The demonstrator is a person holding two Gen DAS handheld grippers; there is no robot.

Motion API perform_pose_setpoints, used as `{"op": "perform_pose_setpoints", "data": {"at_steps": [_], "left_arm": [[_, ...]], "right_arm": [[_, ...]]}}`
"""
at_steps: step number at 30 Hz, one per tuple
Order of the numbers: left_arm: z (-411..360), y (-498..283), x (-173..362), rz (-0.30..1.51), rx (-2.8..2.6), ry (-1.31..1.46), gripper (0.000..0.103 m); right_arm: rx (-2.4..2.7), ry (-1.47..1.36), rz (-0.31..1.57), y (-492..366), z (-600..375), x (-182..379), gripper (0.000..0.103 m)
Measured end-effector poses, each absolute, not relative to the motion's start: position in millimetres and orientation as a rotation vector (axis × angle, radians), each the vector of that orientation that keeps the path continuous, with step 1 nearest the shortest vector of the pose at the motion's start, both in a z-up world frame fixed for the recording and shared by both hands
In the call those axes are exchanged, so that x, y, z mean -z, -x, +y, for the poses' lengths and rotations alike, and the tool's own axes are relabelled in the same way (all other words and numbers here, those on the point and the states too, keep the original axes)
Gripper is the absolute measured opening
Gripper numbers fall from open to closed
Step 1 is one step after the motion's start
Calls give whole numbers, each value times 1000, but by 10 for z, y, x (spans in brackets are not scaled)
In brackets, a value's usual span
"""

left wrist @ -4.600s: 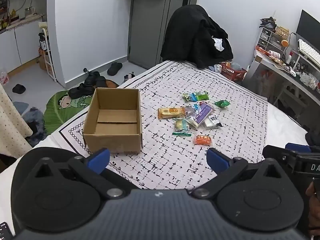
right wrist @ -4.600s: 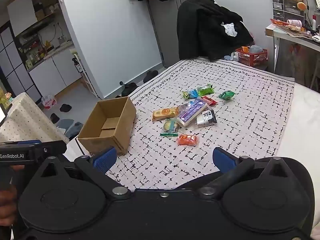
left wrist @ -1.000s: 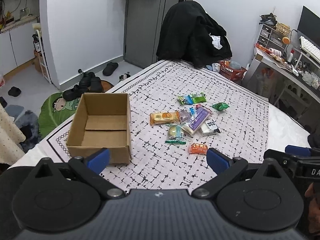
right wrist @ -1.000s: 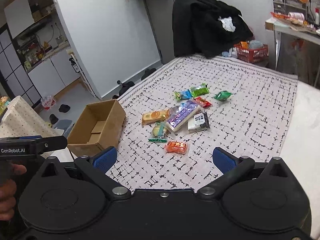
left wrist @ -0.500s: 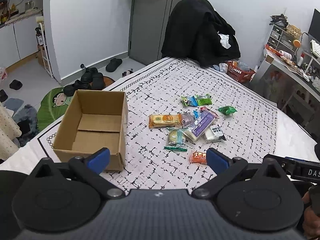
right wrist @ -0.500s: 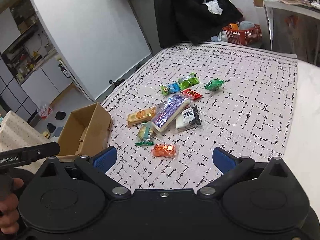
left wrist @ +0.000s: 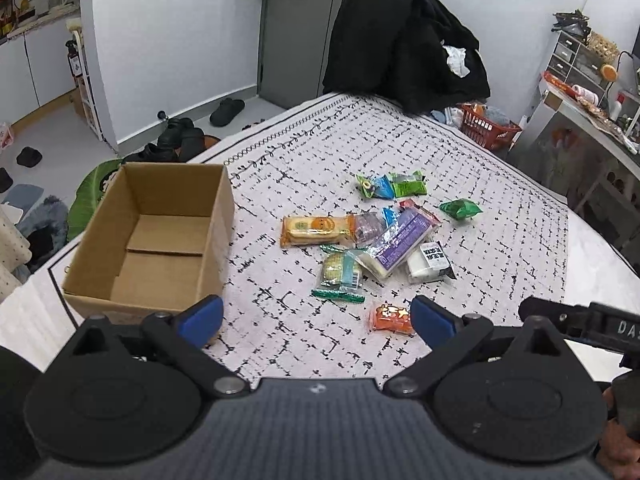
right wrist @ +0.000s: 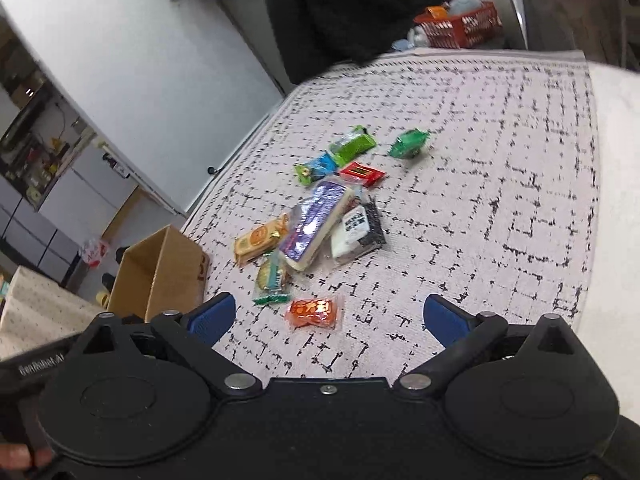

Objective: Organize snacks
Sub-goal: 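Move left tool to the orange packet while right tool moves to the white printed packet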

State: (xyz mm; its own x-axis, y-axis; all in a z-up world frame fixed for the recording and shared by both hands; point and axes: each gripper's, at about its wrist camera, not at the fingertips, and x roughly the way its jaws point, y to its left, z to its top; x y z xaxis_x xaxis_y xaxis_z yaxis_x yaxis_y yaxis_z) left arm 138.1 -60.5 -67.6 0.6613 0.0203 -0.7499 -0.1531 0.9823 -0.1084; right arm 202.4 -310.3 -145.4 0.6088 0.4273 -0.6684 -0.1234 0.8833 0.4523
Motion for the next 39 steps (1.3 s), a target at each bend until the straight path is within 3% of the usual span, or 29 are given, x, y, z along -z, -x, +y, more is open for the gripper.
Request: {"op": "perform_pose_setpoints", "data": {"at_steps": [4, 13, 17, 39], "left_arm": [[-689, -1511, 823, 876, -100, 176, 93], [-895, -1808, 1086, 925, -92, 214, 85], [-974, -1951, 1235, 951, -102, 232, 81], [-1376, -2451, 2049, 1126, -208, 331, 75]], "right_arm": [[-315, -441, 889, -2180, -3157, 1588, 88], [-345, -506, 924, -2425, -3184, 1805, 86], [-360, -562, 939, -2556, -3229, 1923, 80], [-391, -611, 1006, -3143, -3241, 2400, 80]]}}
